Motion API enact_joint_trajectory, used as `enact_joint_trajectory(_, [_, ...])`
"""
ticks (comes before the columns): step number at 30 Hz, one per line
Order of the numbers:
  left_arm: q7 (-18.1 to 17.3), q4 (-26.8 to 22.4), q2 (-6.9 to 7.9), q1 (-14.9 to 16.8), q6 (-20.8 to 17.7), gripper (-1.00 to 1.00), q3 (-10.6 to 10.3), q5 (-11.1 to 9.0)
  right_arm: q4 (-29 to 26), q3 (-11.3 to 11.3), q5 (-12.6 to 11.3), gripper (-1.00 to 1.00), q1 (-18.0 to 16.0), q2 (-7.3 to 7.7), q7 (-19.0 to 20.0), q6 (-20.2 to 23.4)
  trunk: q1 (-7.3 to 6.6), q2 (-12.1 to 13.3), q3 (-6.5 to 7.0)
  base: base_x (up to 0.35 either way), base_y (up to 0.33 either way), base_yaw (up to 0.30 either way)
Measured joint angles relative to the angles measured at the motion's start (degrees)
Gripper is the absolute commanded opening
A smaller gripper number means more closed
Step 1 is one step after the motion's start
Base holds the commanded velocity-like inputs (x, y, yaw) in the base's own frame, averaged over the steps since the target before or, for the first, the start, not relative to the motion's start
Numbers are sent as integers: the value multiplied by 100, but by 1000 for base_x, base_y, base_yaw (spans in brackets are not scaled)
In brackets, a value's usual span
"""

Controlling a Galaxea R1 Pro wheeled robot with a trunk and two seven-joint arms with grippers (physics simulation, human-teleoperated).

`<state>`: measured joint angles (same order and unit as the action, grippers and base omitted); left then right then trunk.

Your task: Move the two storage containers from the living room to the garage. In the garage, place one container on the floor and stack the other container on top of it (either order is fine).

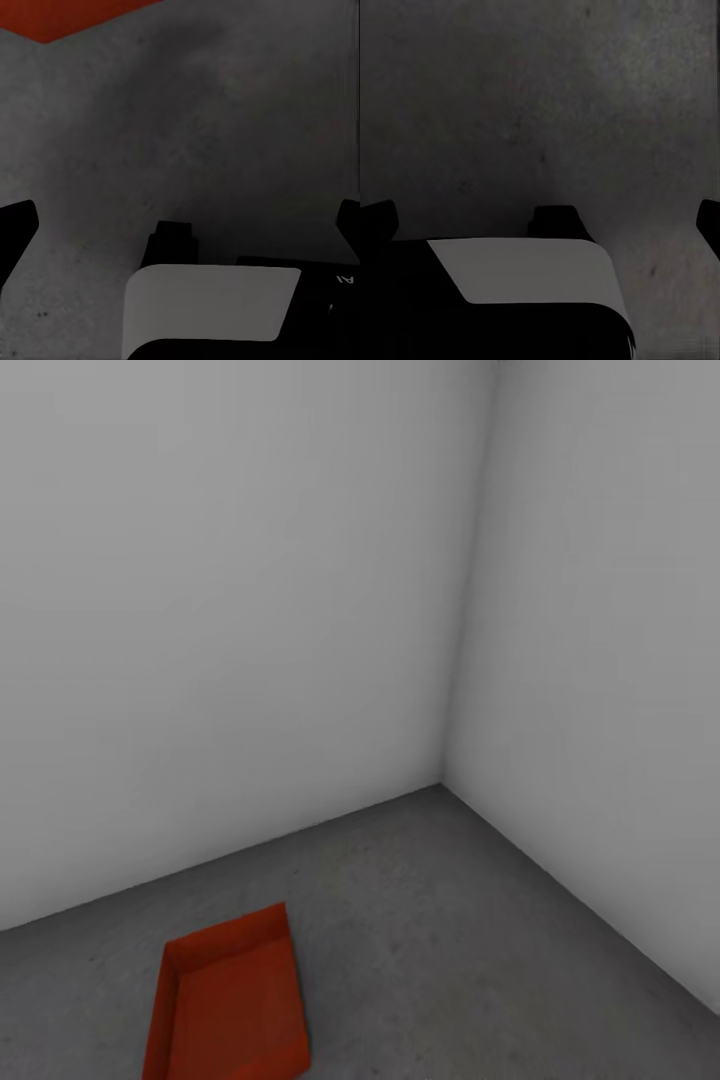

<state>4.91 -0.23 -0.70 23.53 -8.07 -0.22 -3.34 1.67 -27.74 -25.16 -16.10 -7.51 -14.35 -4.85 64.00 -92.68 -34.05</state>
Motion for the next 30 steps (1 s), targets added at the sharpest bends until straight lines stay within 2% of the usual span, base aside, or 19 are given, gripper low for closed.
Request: enact_joint_trajectory(30, [0, 0, 0, 2, 0, 100, 0, 0, 0, 0, -25, 100, 0, -5, 5, 25, 0, 0, 59, 0, 0, -250])
